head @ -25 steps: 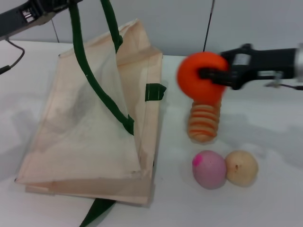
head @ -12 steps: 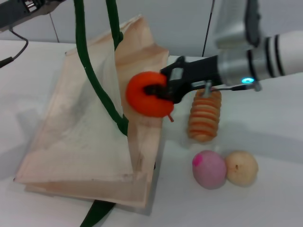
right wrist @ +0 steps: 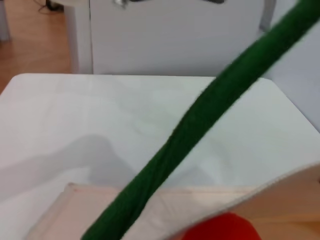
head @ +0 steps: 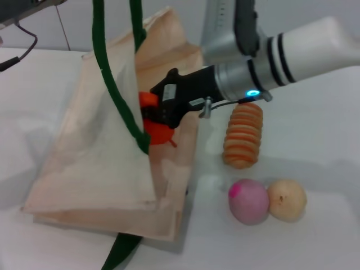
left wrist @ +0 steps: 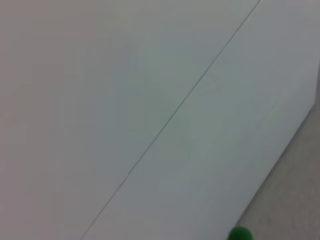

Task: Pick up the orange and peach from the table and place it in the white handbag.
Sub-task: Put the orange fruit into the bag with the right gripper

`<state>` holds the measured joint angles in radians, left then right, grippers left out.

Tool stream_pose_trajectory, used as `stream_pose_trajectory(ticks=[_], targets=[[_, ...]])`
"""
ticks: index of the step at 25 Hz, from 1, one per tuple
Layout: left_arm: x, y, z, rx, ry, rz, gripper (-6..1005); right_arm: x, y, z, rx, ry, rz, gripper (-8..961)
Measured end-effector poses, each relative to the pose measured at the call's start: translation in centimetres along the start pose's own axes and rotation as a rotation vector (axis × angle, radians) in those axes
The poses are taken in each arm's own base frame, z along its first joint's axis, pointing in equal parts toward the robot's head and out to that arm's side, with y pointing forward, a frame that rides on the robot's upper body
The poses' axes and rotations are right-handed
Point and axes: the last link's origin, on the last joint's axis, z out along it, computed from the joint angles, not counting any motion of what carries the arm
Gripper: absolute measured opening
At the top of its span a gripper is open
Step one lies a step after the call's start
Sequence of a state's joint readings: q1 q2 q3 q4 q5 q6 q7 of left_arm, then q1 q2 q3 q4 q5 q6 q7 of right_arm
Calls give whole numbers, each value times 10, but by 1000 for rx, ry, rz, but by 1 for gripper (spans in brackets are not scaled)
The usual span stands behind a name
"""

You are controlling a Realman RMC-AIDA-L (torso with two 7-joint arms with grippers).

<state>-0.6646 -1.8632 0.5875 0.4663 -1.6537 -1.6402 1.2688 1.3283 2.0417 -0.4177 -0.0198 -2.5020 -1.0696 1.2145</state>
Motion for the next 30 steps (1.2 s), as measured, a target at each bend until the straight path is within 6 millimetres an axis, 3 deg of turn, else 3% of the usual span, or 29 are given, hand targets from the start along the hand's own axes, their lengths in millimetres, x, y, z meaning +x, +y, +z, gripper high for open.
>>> stream_pose_trajectory(ticks=[10, 24, 30], targets=[[4, 3, 16, -34, -6, -8, 113, -14, -6, 26, 97, 91, -75, 98], [6, 1, 23, -31, -3, -5, 113, -21, -5, 40, 176, 61, -204, 86], [6, -2, 20, -10, 3, -6, 113, -20, 6, 46, 166, 21, -310, 85]])
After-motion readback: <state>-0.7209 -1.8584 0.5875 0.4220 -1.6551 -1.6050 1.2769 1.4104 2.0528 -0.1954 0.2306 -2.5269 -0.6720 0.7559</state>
